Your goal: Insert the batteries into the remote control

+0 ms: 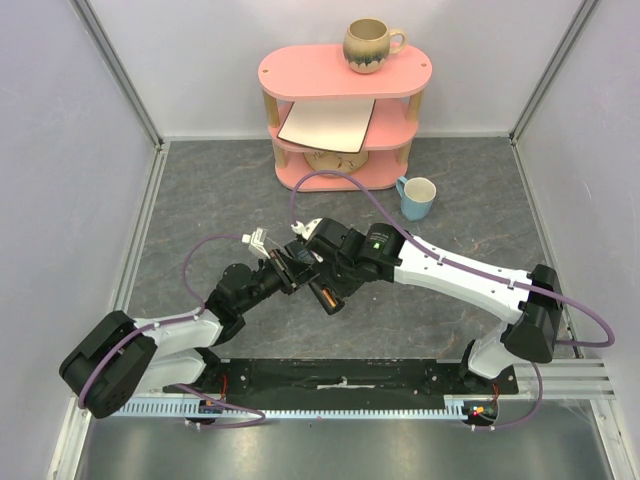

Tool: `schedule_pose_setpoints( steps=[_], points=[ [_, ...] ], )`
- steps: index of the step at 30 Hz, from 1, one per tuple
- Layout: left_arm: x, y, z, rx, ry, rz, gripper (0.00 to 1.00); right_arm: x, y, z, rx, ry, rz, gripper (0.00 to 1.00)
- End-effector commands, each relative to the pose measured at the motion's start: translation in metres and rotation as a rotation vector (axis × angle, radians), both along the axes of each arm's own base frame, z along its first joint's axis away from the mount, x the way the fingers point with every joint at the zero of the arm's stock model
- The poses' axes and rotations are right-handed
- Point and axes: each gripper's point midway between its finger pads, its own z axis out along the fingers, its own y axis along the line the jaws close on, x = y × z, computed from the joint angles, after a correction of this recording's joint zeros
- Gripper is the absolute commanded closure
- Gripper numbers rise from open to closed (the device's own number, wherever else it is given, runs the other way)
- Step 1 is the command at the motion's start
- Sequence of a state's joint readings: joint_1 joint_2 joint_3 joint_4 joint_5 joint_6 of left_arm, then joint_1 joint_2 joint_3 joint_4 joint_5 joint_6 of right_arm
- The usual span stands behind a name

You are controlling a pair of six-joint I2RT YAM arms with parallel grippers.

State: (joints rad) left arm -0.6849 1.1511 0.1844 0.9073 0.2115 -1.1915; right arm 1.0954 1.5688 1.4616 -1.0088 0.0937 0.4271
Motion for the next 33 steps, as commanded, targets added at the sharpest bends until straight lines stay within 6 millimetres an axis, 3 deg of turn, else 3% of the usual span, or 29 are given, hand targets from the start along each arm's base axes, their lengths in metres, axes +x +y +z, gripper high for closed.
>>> schedule_pose_setpoints(
  steps=[1,17,33],
  points=[
    [0.003,-0.004,0.037,-0.086,-0.079,0.001,0.98,-0.001,0.003,0.010,0.041,-0.001,0.017,1.00],
    [0.003,0.001,0.047,-0.100,-0.109,0.022,0.98,-0.010,-0.006,-0.004,0.004,0.030,0.019,1.00],
    [-0.024,-0.004,0.059,-0.184,-0.142,-0.102,0.98,0.013,-0.003,-0.001,-0.043,-0.056,-0.014,1.00]
  ],
)
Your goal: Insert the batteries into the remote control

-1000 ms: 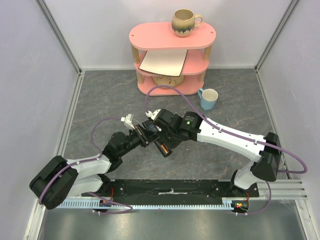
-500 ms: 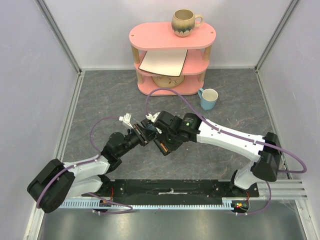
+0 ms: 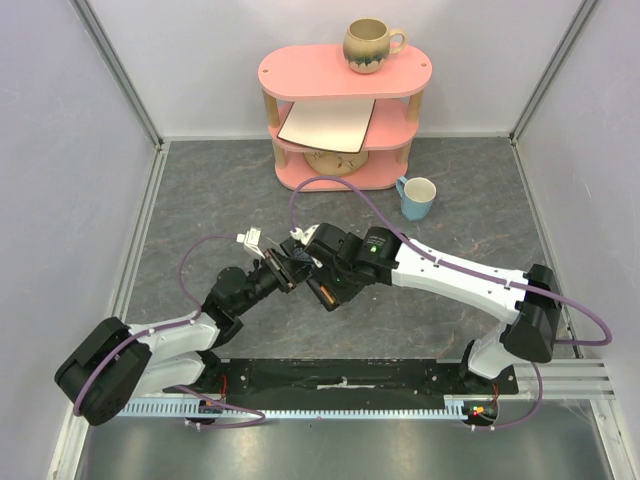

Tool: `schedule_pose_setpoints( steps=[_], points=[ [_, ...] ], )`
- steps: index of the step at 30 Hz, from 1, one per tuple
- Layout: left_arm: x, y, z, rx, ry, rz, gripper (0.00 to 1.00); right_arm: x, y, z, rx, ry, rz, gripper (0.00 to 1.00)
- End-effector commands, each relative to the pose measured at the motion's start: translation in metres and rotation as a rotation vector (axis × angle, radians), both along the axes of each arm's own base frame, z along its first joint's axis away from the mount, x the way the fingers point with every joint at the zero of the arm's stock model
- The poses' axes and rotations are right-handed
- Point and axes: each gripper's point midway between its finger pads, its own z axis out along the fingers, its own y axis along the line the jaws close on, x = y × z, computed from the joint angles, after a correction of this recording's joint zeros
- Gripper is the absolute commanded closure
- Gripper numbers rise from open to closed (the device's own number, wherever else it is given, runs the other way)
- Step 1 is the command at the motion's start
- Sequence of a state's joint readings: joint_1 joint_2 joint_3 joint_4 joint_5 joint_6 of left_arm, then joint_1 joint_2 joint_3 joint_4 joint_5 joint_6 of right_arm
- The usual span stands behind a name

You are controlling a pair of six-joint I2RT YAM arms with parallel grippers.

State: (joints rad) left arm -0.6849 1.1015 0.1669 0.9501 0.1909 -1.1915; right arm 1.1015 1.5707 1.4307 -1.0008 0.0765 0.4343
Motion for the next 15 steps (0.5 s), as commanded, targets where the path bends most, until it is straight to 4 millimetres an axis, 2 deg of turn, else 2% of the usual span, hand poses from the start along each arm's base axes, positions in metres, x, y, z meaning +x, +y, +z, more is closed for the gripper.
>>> schedule_pose_setpoints(
  steps=[1,9,15],
  points=[
    [-0.025,-0.009,0.043,-0.140,-0.100,-0.133,0.98,0.021,-0.002,0.010,-0.034,-0.087,-0.014,1.00],
    [-0.038,-0.009,0.046,-0.174,-0.103,-0.188,0.98,0.020,-0.005,0.015,-0.068,-0.082,0.031,1.00],
    [-0.042,-0.010,0.055,-0.225,-0.100,-0.215,0.98,0.018,-0.013,0.012,-0.106,-0.078,0.051,1.00]
  ],
)
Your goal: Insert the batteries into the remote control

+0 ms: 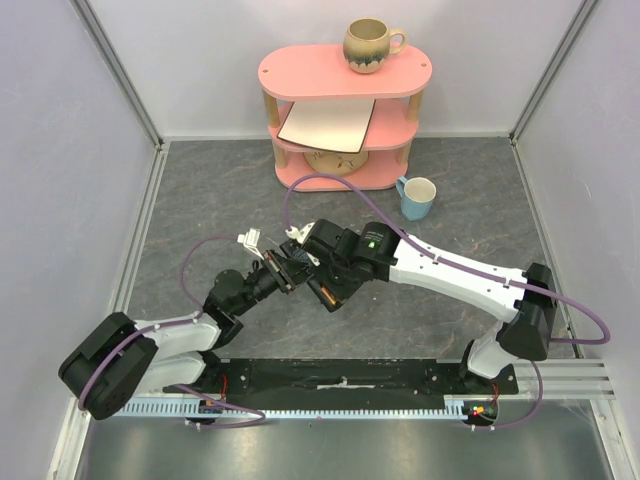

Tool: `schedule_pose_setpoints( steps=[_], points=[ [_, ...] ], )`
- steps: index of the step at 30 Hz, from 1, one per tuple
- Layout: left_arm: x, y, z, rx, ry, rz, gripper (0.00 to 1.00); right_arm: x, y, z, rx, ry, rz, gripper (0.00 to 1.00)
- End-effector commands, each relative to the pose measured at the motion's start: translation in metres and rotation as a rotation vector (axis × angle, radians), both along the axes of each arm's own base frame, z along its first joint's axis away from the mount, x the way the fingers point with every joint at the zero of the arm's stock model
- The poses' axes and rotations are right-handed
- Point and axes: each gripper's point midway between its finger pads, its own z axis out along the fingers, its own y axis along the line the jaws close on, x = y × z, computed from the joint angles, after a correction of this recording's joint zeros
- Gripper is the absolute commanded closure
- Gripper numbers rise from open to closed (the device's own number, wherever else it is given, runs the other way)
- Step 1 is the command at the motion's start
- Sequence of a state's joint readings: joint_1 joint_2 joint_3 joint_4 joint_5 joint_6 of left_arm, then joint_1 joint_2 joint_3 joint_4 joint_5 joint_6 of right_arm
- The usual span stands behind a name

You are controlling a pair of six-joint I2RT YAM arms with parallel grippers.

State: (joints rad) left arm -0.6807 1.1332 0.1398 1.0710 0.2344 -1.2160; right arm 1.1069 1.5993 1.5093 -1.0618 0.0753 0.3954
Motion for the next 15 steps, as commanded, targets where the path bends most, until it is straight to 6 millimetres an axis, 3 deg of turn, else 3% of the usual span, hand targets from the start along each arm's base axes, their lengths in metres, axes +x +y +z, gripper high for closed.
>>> schedule_pose_setpoints(
  steps=[1,15],
  points=[
    [-0.035,-0.008,0.047,-0.176,-0.066,-0.179,0.98,0.019,-0.017,0.001,-0.093,-0.083,0.005,1.00],
    [-0.052,-0.008,0.060,-0.244,-0.085,-0.263,0.98,0.033,-0.019,0.006,-0.111,-0.146,-0.002,1.00]
  ],
)
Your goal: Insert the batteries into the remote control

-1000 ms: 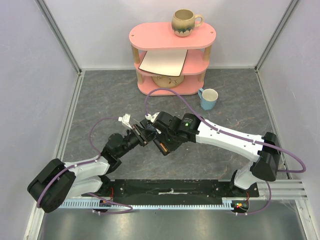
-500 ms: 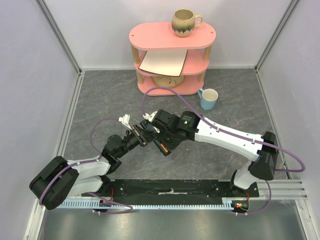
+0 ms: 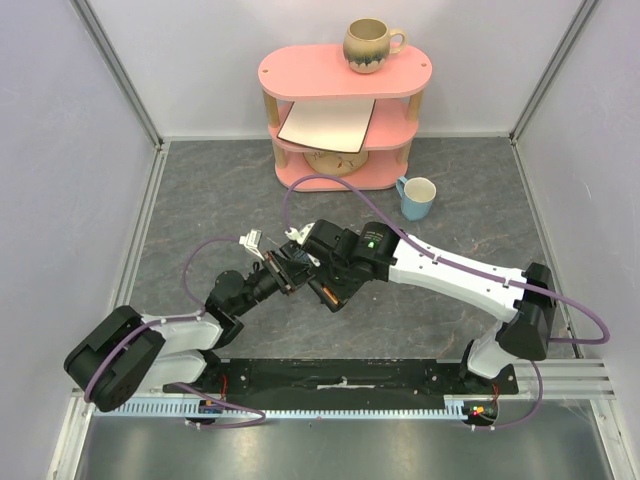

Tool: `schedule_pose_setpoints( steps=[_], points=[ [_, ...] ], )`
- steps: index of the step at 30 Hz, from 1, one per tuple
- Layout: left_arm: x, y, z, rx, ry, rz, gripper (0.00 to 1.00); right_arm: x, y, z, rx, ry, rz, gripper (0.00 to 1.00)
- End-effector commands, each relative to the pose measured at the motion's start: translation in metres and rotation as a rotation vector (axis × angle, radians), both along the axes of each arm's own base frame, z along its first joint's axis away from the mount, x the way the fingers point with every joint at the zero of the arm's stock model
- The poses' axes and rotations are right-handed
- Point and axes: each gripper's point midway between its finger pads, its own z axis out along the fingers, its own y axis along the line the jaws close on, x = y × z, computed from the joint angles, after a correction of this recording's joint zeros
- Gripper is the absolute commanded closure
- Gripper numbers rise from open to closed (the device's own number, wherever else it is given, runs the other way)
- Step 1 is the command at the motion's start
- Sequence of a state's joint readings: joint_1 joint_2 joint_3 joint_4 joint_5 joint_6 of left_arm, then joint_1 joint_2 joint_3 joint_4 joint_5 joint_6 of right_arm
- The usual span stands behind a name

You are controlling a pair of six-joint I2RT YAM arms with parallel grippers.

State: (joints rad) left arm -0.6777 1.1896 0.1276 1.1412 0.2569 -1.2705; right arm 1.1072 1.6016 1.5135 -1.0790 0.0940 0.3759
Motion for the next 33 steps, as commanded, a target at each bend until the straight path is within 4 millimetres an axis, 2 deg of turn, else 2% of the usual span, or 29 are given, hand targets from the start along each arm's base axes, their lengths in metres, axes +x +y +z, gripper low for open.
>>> schedule_pose_setpoints(
  steps=[1,10,17,22,27,33],
  points=[
    [-0.049,-0.005,0.063,-0.219,-0.122,-0.231,0.98,0.032,-0.013,0.009,-0.076,-0.130,-0.006,1.00],
    [-0.034,-0.001,0.046,-0.185,-0.061,-0.140,0.98,0.009,-0.012,0.023,-0.040,-0.045,0.079,1.00],
    [-0.015,0.002,0.028,-0.083,-0.002,-0.036,0.98,-0.003,-0.011,0.035,0.004,-0.004,0.113,1.00],
    [-0.010,0.008,0.024,-0.067,0.017,0.013,0.98,-0.007,-0.011,0.041,0.017,0.013,0.129,1.00],
    [-0.009,0.009,0.022,-0.064,0.025,0.020,0.98,-0.011,-0.015,0.037,-0.011,0.032,0.135,1.00],
    [-0.008,0.008,0.024,-0.061,0.016,0.024,0.98,-0.014,-0.011,0.034,-0.006,0.042,0.142,1.00]
  ],
)
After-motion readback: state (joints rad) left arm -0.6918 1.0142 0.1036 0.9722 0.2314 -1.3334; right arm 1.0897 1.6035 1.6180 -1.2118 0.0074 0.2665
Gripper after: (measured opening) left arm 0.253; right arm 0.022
